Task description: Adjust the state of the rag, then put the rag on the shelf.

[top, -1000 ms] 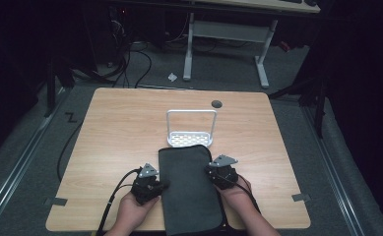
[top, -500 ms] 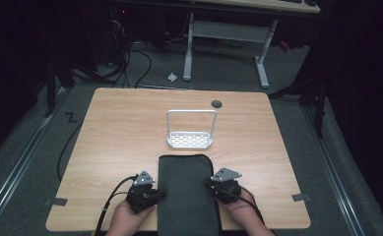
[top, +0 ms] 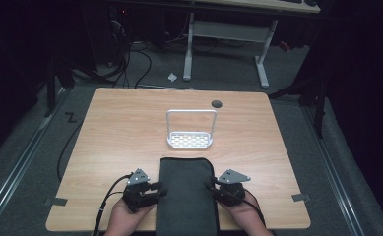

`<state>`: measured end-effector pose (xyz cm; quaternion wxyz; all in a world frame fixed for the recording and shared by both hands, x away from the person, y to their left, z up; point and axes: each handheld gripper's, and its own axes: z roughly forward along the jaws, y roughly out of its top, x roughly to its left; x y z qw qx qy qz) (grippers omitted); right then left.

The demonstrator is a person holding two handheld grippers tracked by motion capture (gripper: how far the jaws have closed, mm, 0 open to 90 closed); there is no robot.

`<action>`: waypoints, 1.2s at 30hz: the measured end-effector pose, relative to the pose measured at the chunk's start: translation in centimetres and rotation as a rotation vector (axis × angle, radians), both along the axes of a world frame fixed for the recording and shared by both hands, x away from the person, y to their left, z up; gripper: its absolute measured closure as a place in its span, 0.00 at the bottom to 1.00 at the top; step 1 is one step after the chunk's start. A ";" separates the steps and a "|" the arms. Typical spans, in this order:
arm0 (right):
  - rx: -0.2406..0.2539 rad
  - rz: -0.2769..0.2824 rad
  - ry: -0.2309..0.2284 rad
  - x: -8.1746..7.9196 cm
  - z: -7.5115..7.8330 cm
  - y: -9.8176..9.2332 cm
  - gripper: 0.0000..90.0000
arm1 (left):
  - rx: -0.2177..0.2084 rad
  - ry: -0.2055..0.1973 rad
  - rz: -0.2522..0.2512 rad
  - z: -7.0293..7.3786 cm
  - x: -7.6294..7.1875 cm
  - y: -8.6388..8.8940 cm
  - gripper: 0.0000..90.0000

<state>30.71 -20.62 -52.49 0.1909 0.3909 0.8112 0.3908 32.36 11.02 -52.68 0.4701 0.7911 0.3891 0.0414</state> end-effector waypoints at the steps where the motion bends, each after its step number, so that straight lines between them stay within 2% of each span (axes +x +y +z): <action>1: 0.015 -0.016 0.001 0.1 0.0 -0.2 0.72 | 0.006 -0.006 0.034 0.1 0.5 0.2 0.62; 3: 0.037 -0.041 0.013 0.2 0.2 -0.5 0.72 | 0.031 -0.008 0.082 0.2 1.9 0.3 0.57; 5: 0.032 -0.063 -0.007 0.3 0.4 -0.6 0.73 | 0.060 0.004 0.116 0.0 3.4 0.1 0.53; 7: 0.025 -0.072 -0.014 0.5 0.6 -0.7 0.75 | 0.076 0.006 0.123 -0.1 4.6 -0.3 0.51; 9: 0.022 -0.067 -0.029 0.5 0.6 -0.7 0.75 | 0.044 0.031 0.135 -0.3 5.6 -0.6 0.50; 11: 0.022 -0.063 -0.032 0.6 0.6 -0.7 0.74 | 0.041 0.055 0.162 -0.6 6.5 -1.0 0.51; 12: 0.019 -0.061 -0.032 0.6 0.5 -0.7 0.74 | 0.048 0.071 0.180 -0.7 6.8 -1.1 0.55; 13: 0.019 -0.058 -0.030 0.6 0.5 -0.7 0.74 | 0.033 0.075 0.201 -0.8 7.1 -1.1 0.59; 14: 0.020 -0.055 -0.032 0.7 0.4 -0.7 0.74 | -0.003 0.098 0.211 -1.0 7.5 -1.1 0.63; 16: 0.017 -0.045 -0.043 0.8 0.4 -0.7 0.74 | -0.015 0.097 0.219 -1.2 7.7 -1.2 0.72; 20: 0.027 -0.043 -0.053 1.2 0.4 -0.4 0.69 | 0.009 0.069 0.202 -1.3 7.3 -1.5 0.81; 23: 0.005 -0.048 -0.051 2.2 0.3 0.4 0.59 | 0.016 0.051 0.196 -1.4 6.9 -1.6 0.84; 26: -0.017 -0.073 -0.073 3.3 0.3 0.9 0.55 | 0.030 0.040 0.194 -1.4 6.8 -1.7 0.86; 31: -0.016 -0.108 -0.021 5.3 0.1 1.3 0.51 | 0.010 0.057 0.191 -1.4 6.9 -1.5 0.87; 32: -0.018 -0.114 0.010 5.8 -0.2 1.4 0.49 | 0.007 0.059 0.190 -1.4 7.0 -1.5 0.87; 34: -0.027 -0.114 0.039 6.2 -0.6 1.6 0.47 | 0.006 0.061 0.189 -1.4 7.0 -1.5 0.87; 36: -0.036 -0.113 0.047 6.3 -0.9 1.8 0.45 | 0.012 0.055 0.189 -1.4 6.9 -1.5 0.87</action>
